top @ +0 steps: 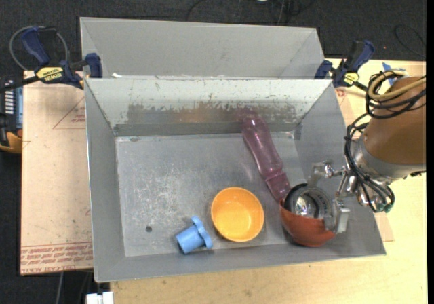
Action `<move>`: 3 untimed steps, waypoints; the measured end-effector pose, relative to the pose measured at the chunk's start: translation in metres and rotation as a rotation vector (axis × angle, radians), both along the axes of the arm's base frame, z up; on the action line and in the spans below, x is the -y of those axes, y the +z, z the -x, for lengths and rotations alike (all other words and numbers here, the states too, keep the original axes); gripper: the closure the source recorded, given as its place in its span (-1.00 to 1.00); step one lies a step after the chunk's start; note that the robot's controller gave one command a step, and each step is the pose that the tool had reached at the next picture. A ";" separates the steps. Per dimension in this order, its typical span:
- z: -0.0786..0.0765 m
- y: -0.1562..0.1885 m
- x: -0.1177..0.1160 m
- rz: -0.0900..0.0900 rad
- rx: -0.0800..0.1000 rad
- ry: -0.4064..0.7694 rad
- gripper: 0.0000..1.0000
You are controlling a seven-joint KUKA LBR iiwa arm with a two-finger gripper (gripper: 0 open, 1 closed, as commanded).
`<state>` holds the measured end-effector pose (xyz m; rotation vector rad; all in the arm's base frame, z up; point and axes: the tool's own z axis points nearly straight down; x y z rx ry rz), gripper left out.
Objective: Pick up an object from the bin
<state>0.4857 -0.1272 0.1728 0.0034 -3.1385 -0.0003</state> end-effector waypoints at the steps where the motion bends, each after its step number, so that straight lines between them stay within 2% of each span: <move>1: 0.000 0.000 0.000 0.000 0.000 -0.001 -1.00; 3: -0.008 -0.008 -0.022 -0.004 -0.010 -0.030 -1.00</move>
Offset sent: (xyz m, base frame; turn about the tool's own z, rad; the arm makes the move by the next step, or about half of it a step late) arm 0.0049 0.0133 0.0005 0.0104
